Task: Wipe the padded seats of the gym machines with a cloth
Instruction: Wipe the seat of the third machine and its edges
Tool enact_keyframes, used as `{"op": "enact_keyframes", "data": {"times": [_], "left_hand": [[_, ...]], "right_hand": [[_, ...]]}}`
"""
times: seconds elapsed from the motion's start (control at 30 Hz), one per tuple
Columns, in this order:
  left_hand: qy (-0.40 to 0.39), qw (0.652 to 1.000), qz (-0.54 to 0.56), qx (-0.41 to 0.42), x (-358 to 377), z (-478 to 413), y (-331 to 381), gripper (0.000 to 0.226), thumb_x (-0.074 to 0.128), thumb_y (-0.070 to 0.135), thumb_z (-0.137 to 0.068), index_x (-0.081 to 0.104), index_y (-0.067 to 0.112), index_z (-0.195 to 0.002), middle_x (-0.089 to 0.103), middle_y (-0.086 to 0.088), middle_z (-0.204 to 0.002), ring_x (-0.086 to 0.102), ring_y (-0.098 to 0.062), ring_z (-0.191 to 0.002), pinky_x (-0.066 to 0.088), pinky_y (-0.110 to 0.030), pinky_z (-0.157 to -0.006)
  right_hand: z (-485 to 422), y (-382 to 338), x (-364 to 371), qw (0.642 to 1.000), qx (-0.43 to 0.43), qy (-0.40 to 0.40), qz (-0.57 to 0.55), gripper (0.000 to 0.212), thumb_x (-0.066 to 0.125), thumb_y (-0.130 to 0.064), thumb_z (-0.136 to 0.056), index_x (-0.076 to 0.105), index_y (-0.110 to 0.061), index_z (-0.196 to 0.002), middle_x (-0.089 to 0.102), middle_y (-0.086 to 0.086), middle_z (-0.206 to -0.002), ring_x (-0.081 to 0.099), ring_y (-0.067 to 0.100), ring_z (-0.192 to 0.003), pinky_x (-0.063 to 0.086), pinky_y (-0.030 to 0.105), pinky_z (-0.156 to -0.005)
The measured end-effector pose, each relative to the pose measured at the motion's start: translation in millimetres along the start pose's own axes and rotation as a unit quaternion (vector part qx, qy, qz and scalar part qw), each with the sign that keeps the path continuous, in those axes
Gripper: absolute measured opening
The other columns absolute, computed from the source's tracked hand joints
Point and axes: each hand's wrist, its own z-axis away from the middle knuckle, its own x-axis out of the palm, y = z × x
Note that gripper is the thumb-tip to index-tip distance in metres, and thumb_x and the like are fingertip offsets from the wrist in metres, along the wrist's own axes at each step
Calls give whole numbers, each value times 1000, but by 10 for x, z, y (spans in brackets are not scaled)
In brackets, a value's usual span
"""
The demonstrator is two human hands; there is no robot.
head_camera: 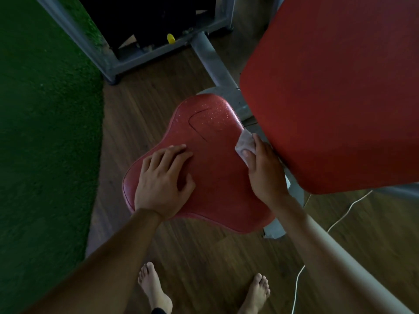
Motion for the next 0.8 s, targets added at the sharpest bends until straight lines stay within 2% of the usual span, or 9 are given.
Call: {"op": "enact_keyframes", "data": {"times": [0.1, 0.23, 0.37, 0.53, 0.63, 0.8], "left_hand": [[-2, 1000, 5, -4, -7, -6, 0, 48, 53, 38, -88, 61, 22, -132, 53, 6, -143, 49, -20, -128, 35, -37, -105], [-3, 1000, 7, -15, -16, -4, -3, 48, 55, 37, -87, 61, 22, -132, 52, 6, -144, 49, -19, -129, 34, -36, -106], [-4, 1000, 1, -21, -4, -16, -4, 56, 54, 38, -88, 56, 20, -141, 50, 5, -149, 49, -20, -132, 33, -37, -109], [-15, 1000, -7, -18, -14, -25, -5, 58, 50, 41, -90, 54, 20, -143, 49, 4, -151, 45, -20, -137, 28, -34, -113], [-15, 1000, -11, -14, -12, -29, -14, 57, 50, 41, -90, 55, 19, -143, 49, 4, -150, 45, -20, -137, 28, -35, -113], [-13, 1000, -10, -14, -13, -34, -14, 57, 51, 40, -89, 56, 18, -142, 51, 3, -149, 45, -21, -136, 30, -36, -111]], "right_hand": [[85, 52, -11, 1000, 20, -8, 11, 59, 41, -36, -106, 29, -10, -157, 44, 13, -153, 40, 25, -141, 25, 21, -103], [-37, -80, 62, 999, 2, 22, 36, 60, 42, -35, -106, 29, -3, -155, 47, 19, -149, 45, 30, -137, 36, 32, -107], [-534, -320, 149, 998, -9, 26, 63, 57, 37, -36, -108, 31, -2, -154, 47, 20, -150, 45, 32, -138, 35, 39, -111], [-1249, -714, 210, 999, 9, -12, 34, 50, 36, -39, -107, 45, -6, -145, 58, 18, -136, 55, 33, -127, 41, 37, -97], [-1244, -718, 213, 1000, 2, -7, 21, 46, 40, -38, -107, 50, -9, -140, 62, 14, -131, 58, 29, -123, 39, 33, -90], [-818, -400, 161, 1000, 26, -6, 13, 52, 41, -38, -106, 39, -13, -151, 53, 15, -145, 49, 30, -134, 37, 39, -106]]}}
